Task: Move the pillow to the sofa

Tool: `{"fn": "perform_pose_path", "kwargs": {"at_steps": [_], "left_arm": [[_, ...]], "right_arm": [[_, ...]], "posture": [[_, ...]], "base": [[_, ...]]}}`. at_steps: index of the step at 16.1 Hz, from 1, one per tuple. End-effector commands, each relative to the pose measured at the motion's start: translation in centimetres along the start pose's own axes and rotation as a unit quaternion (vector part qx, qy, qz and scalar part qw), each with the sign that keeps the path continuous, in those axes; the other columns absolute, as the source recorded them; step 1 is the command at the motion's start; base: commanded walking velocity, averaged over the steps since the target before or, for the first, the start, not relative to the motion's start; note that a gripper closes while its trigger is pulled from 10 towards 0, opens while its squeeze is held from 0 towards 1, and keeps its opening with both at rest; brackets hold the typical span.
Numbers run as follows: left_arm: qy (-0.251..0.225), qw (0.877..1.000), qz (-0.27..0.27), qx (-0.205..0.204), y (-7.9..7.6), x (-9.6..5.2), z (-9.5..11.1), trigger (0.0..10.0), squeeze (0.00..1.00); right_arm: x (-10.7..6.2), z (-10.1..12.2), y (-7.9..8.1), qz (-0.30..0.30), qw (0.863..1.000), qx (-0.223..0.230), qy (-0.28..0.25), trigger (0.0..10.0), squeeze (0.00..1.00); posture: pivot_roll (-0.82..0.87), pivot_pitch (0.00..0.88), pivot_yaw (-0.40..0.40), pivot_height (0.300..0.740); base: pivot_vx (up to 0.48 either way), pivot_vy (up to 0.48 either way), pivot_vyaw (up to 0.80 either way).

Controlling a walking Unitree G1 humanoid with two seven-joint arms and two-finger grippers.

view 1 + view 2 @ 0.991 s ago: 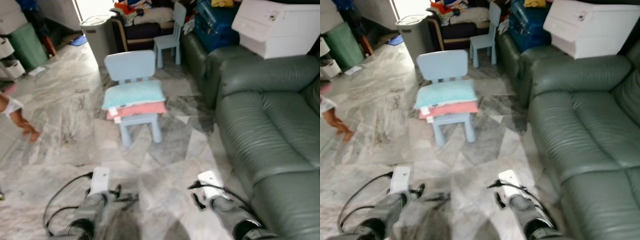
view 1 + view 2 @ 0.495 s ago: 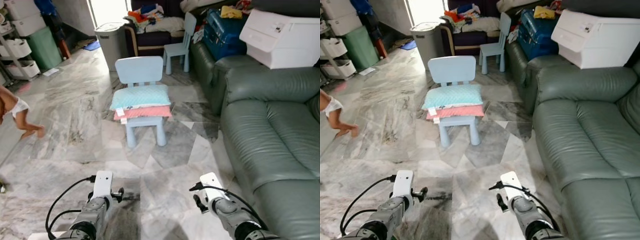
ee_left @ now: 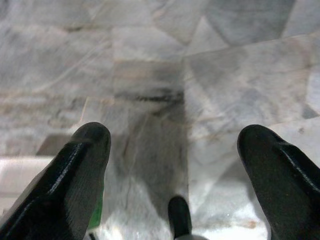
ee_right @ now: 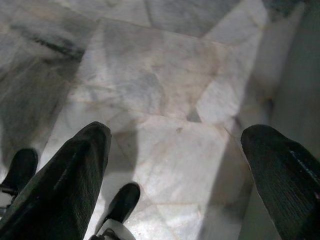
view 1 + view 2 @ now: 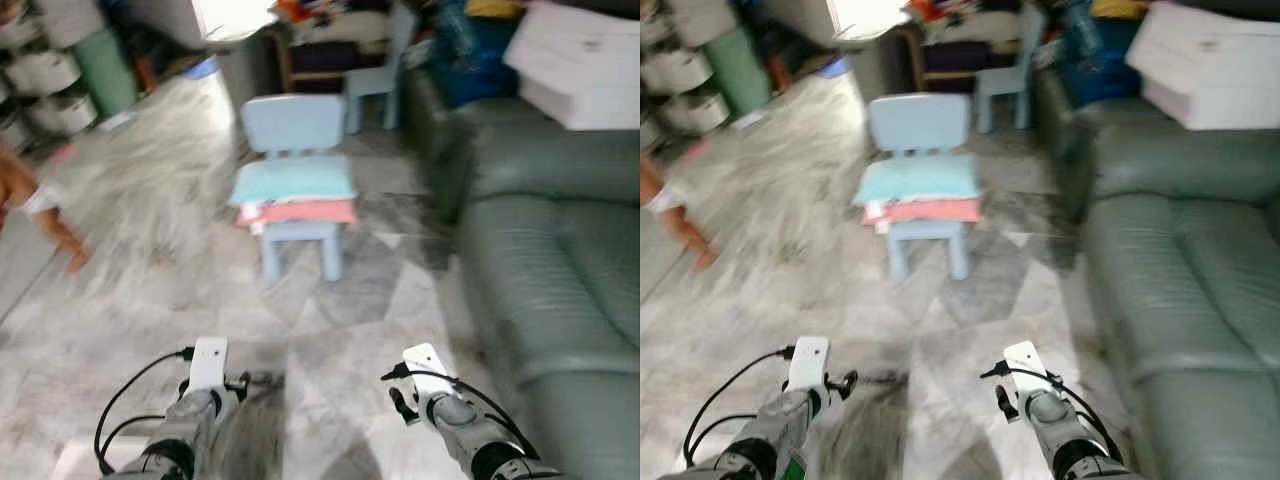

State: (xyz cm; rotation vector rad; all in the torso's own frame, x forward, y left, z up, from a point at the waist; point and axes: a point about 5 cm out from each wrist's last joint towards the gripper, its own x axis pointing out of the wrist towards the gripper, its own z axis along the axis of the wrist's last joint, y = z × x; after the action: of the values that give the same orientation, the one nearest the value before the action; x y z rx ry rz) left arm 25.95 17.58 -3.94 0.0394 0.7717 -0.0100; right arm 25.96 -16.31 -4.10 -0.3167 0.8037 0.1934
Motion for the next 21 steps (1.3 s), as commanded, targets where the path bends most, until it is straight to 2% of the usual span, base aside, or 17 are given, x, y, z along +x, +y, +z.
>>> {"fn": "perform_pose_path", "kwargs": {"at_steps": [1,10,16,21], "left_arm": [[0.008,1.0,0.003,0.003,0.43,-0.08,-0.4,10.0,0.0],[0.011,1.0,0.003,0.004,0.45,-0.1,-0.48,10.0,0.0],[0.008,1.0,-0.002,0.006,0.39,-0.09,-0.41,10.0,0.0],[0.005,1.0,-0.004,0.004,0.33,-0.08,-0.33,10.0,0.0]], "right_arm": [[0.08,0.51,0.34,0.006,1.0,-0.004,-0.007,10.0,0.0],[0.08,0.51,0.37,0.006,1.0,-0.002,-0.007,10.0,0.0],[0.07,0.47,0.35,0.005,1.0,0.003,-0.007,10.0,0.0],[0.07,0.49,0.32,0.005,1.0,0.002,-0.007,10.0,0.0]], "posture": [[0.02,0.0,0.071,0.74],[0.02,0.0,0.072,0.74],[0.02,0.0,0.073,0.74],[0.02,0.0,0.072,0.74]], "base": [[0.0,0.0,0.8],[0.0,0.0,0.78],[0.0,0.0,0.0],[0.312,0.0,0.0]]}}
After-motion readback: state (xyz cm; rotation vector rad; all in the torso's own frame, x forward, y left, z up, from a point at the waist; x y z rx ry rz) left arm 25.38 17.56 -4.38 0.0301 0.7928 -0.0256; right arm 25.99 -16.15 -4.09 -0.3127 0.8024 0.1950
